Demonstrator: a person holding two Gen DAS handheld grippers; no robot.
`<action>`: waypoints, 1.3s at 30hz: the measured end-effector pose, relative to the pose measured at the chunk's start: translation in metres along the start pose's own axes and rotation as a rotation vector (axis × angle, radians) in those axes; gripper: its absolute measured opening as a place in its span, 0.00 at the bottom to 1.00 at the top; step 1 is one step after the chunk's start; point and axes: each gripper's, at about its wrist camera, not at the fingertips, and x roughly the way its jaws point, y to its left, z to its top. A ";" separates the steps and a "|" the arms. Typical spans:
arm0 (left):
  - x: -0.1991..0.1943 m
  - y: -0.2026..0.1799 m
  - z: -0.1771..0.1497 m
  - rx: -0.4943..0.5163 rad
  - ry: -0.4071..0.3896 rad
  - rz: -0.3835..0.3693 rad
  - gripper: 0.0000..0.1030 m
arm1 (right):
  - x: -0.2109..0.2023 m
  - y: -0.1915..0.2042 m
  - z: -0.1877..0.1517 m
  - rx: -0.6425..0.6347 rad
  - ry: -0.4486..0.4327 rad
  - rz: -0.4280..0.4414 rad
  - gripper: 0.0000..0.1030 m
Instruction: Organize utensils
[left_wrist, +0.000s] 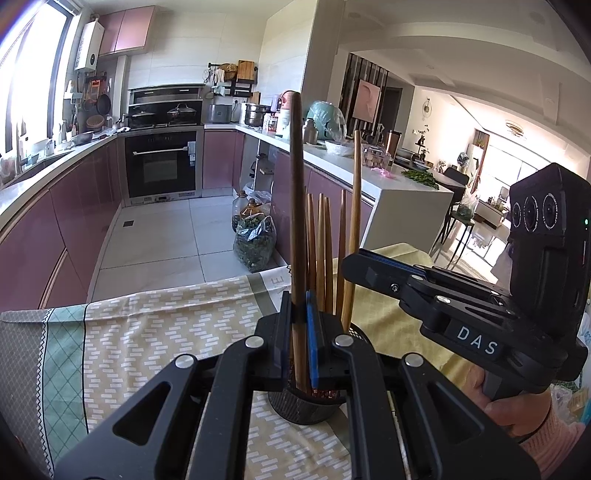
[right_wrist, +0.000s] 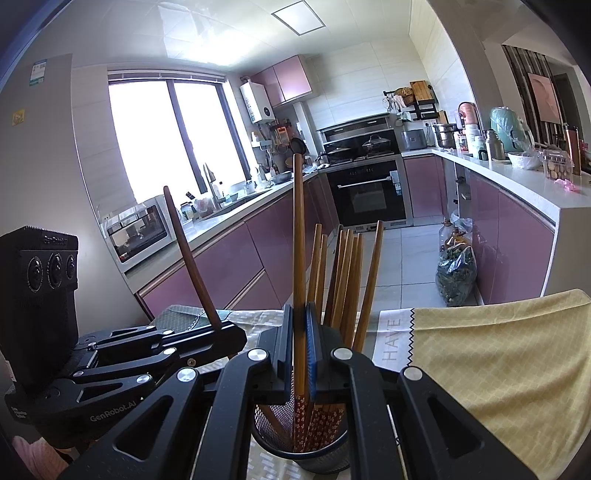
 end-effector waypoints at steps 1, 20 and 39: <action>0.000 0.000 0.000 0.000 0.001 0.000 0.08 | 0.000 0.000 0.000 0.000 0.001 -0.001 0.05; 0.009 -0.003 -0.006 0.011 0.020 0.013 0.08 | 0.004 -0.001 -0.004 0.016 0.023 -0.007 0.05; 0.022 -0.007 -0.010 0.040 0.022 0.023 0.08 | 0.006 -0.004 -0.009 0.024 0.034 -0.010 0.05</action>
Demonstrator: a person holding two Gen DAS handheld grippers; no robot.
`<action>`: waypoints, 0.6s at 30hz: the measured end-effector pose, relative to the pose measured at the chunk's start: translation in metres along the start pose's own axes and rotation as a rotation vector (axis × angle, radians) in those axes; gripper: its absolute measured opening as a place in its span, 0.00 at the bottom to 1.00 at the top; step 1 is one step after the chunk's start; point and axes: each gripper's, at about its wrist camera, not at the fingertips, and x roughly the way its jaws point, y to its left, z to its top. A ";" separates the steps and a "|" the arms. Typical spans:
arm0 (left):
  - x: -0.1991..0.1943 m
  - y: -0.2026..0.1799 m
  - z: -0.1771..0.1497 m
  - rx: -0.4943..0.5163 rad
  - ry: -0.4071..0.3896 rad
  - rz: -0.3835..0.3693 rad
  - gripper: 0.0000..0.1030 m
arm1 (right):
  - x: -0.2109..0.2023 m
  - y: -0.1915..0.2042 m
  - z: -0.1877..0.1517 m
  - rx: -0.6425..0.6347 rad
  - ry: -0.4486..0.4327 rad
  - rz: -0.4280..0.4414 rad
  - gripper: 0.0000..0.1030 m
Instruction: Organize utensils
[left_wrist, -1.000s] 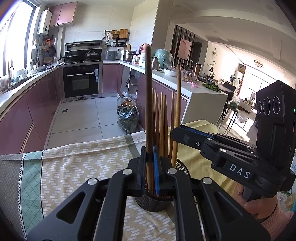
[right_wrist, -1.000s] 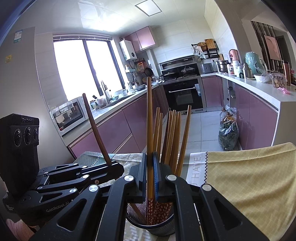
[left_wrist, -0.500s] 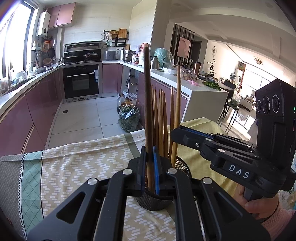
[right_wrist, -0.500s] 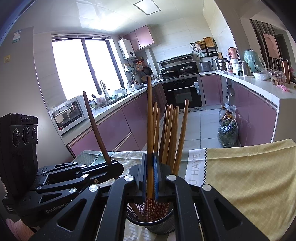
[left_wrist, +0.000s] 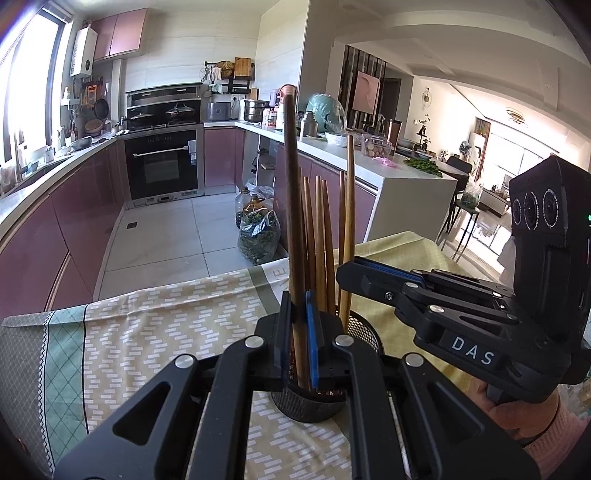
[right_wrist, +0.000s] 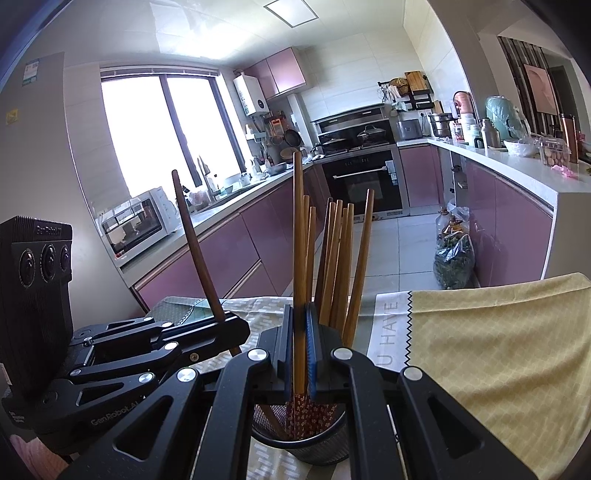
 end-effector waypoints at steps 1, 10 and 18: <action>0.002 0.000 0.000 0.002 0.003 0.003 0.08 | 0.000 -0.001 0.001 0.001 0.001 -0.001 0.05; 0.010 0.002 0.001 0.003 0.017 0.003 0.08 | 0.004 -0.004 0.000 0.008 0.011 -0.008 0.05; 0.021 0.006 0.001 -0.008 0.044 -0.004 0.08 | 0.008 -0.005 0.001 0.012 0.021 -0.010 0.06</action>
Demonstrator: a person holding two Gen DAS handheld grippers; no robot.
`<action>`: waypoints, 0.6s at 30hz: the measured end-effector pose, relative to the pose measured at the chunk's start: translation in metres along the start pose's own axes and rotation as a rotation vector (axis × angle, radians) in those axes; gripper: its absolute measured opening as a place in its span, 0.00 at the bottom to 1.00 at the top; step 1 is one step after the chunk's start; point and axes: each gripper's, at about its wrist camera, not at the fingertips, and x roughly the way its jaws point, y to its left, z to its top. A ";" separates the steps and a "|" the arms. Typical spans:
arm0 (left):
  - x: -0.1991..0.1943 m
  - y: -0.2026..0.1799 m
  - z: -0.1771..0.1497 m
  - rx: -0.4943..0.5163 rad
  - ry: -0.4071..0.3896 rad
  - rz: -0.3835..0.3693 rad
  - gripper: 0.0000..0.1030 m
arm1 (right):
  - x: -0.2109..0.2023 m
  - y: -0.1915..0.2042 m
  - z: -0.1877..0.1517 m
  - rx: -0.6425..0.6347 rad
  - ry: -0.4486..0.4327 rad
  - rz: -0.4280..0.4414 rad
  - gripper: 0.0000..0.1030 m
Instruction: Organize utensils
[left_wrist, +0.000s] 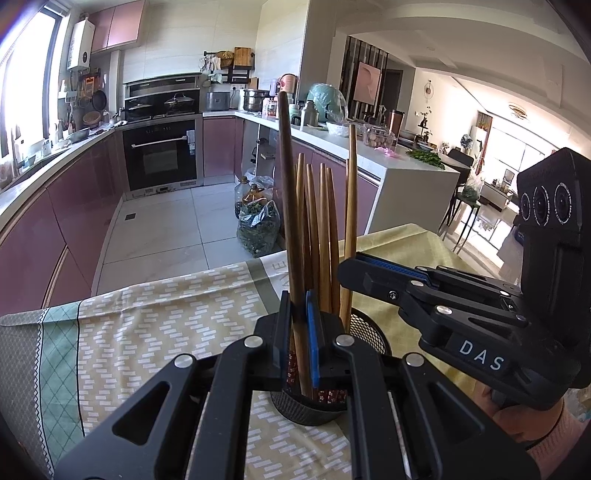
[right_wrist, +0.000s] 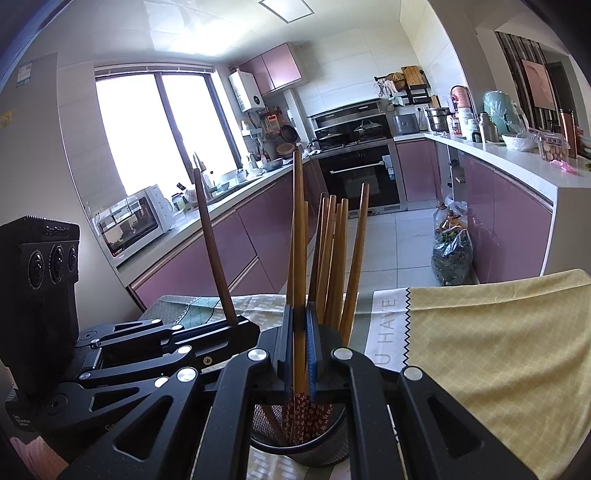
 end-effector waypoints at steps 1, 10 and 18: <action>0.001 0.000 0.000 -0.001 0.002 0.000 0.08 | 0.000 -0.001 0.000 0.000 0.001 -0.002 0.06; 0.013 0.005 -0.003 -0.001 0.029 -0.004 0.08 | 0.005 -0.004 0.001 0.017 0.012 -0.001 0.06; 0.017 0.008 -0.006 0.005 0.038 -0.016 0.08 | 0.005 -0.006 -0.001 0.031 0.017 -0.006 0.07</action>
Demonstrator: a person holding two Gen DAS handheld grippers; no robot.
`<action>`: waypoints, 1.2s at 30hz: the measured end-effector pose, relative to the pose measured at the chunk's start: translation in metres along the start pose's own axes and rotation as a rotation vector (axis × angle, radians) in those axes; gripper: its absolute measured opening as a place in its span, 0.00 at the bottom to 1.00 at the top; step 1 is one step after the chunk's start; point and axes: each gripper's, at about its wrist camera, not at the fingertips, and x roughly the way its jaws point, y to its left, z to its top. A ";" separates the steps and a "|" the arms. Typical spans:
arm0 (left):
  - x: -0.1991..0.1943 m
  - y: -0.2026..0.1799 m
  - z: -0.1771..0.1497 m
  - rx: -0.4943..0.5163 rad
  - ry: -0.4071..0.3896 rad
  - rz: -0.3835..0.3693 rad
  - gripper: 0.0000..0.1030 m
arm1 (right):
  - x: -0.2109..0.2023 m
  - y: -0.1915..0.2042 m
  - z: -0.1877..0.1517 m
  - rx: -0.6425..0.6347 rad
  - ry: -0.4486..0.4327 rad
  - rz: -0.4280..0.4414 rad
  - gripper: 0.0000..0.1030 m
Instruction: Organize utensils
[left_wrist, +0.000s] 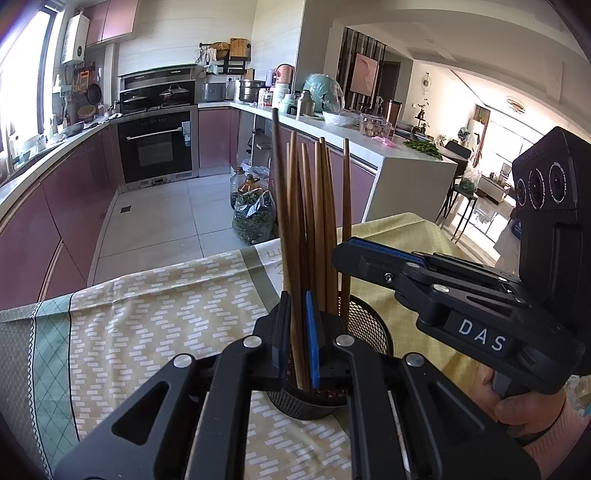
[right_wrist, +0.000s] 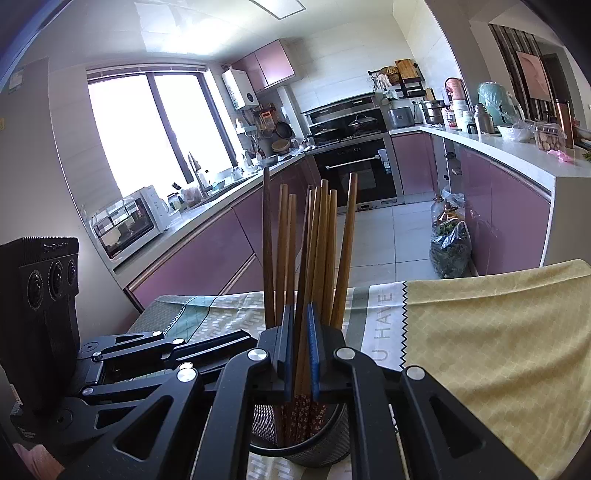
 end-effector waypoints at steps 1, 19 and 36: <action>0.000 0.000 -0.001 0.000 0.001 0.002 0.08 | 0.000 0.000 0.000 0.001 0.001 0.000 0.07; -0.051 0.018 -0.031 -0.044 -0.116 0.111 0.62 | -0.025 0.008 -0.013 -0.059 -0.038 -0.027 0.61; -0.118 0.035 -0.069 -0.074 -0.254 0.313 0.94 | -0.049 0.038 -0.052 -0.222 -0.084 -0.107 0.93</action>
